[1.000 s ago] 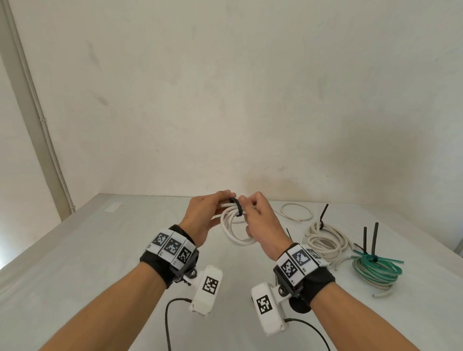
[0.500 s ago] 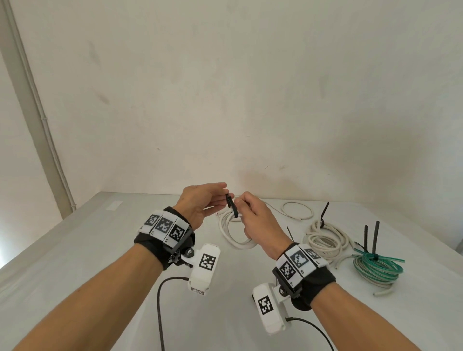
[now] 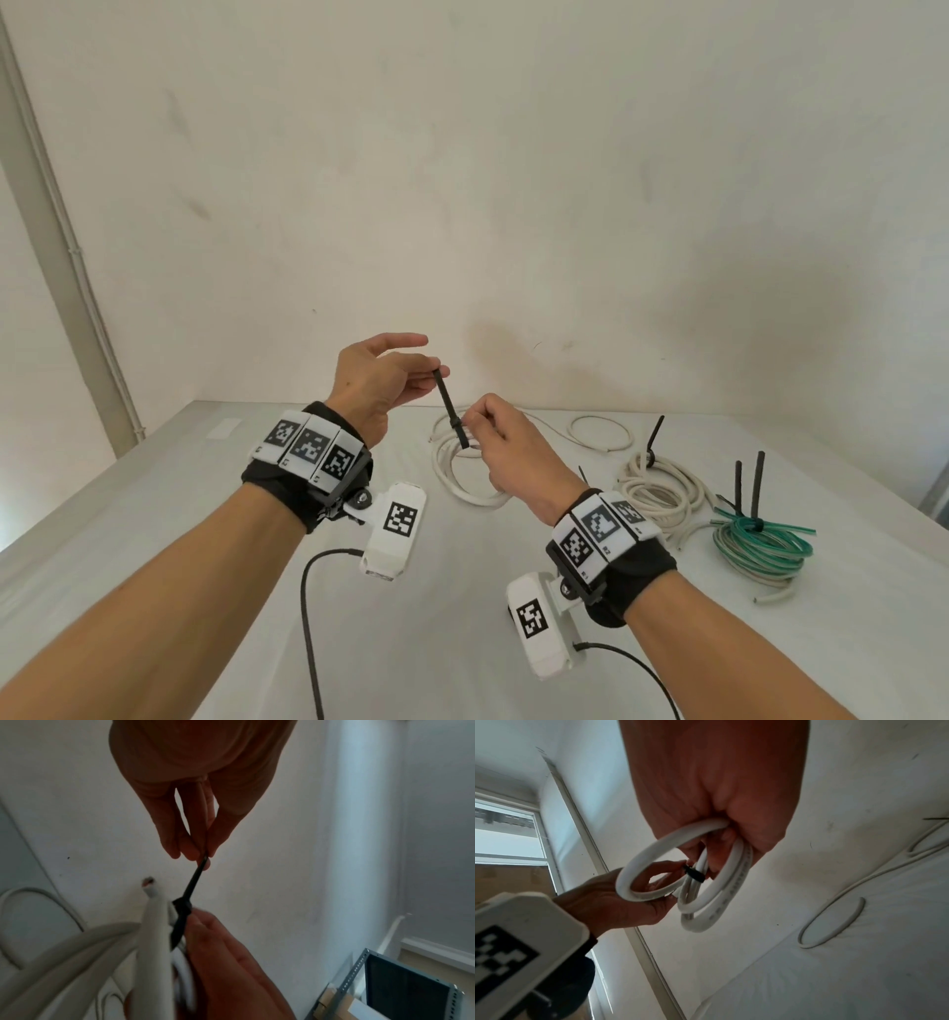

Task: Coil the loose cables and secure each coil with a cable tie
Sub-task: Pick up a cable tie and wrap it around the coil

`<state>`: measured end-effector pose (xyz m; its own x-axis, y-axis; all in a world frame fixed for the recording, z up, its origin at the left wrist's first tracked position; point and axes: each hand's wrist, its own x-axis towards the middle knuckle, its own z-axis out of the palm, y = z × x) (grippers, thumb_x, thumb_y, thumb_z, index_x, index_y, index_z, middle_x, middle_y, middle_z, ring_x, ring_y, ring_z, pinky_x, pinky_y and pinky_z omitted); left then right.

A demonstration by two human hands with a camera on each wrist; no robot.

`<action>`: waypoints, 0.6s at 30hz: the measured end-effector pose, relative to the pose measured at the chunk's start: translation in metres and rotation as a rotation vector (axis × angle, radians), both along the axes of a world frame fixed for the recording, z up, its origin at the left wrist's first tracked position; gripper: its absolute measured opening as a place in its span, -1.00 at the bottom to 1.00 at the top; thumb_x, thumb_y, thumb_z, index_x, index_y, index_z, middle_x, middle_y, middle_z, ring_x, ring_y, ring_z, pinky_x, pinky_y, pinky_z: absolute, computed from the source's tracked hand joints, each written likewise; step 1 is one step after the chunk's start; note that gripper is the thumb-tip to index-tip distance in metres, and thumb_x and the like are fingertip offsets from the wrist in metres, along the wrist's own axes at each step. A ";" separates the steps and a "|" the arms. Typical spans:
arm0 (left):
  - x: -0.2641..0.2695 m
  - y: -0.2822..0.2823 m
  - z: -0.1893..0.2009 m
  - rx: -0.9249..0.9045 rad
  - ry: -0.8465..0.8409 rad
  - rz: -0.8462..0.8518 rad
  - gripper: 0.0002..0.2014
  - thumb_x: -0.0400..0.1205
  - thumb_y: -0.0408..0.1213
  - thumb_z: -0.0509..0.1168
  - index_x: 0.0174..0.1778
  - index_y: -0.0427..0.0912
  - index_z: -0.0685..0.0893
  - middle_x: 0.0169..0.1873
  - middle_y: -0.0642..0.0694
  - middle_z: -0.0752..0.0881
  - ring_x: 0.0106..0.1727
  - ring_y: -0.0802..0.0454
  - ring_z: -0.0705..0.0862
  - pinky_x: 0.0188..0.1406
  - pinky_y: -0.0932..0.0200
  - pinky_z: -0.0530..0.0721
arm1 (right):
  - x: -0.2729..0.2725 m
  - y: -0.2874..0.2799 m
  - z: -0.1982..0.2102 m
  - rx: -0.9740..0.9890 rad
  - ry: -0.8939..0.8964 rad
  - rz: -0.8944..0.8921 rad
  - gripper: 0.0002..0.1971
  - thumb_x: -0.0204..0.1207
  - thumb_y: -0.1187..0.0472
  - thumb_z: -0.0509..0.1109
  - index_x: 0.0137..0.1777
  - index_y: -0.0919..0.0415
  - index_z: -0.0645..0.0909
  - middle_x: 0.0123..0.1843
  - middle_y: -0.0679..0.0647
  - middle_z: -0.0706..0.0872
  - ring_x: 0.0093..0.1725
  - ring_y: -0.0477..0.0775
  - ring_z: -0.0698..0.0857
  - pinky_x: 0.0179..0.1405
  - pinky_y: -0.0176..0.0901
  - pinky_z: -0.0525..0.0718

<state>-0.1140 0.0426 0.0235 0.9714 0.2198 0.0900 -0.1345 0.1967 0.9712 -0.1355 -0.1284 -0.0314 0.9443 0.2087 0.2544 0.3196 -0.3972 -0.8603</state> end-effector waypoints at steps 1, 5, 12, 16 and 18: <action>-0.001 -0.001 0.001 0.017 -0.023 0.005 -0.68 0.56 -0.64 0.47 0.21 -0.36 0.73 -0.15 -0.37 0.86 -0.10 -0.17 0.91 0.13 0.02 0.85 | -0.001 -0.001 0.000 -0.035 -0.025 0.008 -0.75 0.85 0.13 0.13 0.07 0.07 0.65 -0.37 -0.19 0.53 -0.49 -0.20 0.44 -0.42 -0.33 0.33; -0.007 -0.009 0.003 0.057 -0.129 -0.039 -0.72 0.56 -0.61 0.49 0.16 -0.33 0.73 -0.23 -0.33 0.85 -0.05 -0.23 0.90 0.12 0.05 0.85 | -0.001 -0.003 0.003 -0.175 -0.106 0.021 -0.68 0.86 0.18 0.10 0.15 0.07 0.73 -0.11 -0.22 0.74 -0.38 -0.24 0.54 -0.38 -0.36 0.41; -0.007 -0.018 -0.016 0.344 -0.004 -0.222 -0.43 0.65 -0.05 0.52 0.47 -0.27 0.54 0.17 -0.19 0.83 0.22 -0.05 0.81 0.38 -0.07 0.72 | 0.015 -0.012 0.004 0.101 -0.056 -0.098 -0.70 0.84 0.17 0.15 0.07 0.09 0.74 -0.33 -0.16 0.62 -0.51 -0.21 0.45 -0.35 -0.16 0.38; -0.021 -0.033 -0.036 0.416 0.072 -0.470 -0.58 0.85 0.01 0.18 0.30 -0.30 0.68 0.13 -0.24 0.83 0.10 -0.14 0.86 0.05 0.01 0.84 | 0.014 -0.003 0.005 0.275 -0.014 -0.093 -0.72 0.85 0.20 0.14 0.08 0.11 0.71 -0.07 -0.03 0.80 -0.25 -0.22 0.74 -0.27 -0.19 0.68; -0.027 -0.039 -0.039 0.424 -0.023 -0.414 -0.59 0.87 -0.02 0.13 0.13 -0.32 0.70 -0.18 -0.22 0.84 -0.19 -0.03 0.86 -0.26 0.15 0.80 | 0.009 -0.002 0.008 0.451 0.087 -0.050 -0.71 0.86 0.20 0.14 0.08 0.15 0.71 -0.08 0.02 0.78 -0.34 -0.22 0.70 -0.43 -0.26 0.64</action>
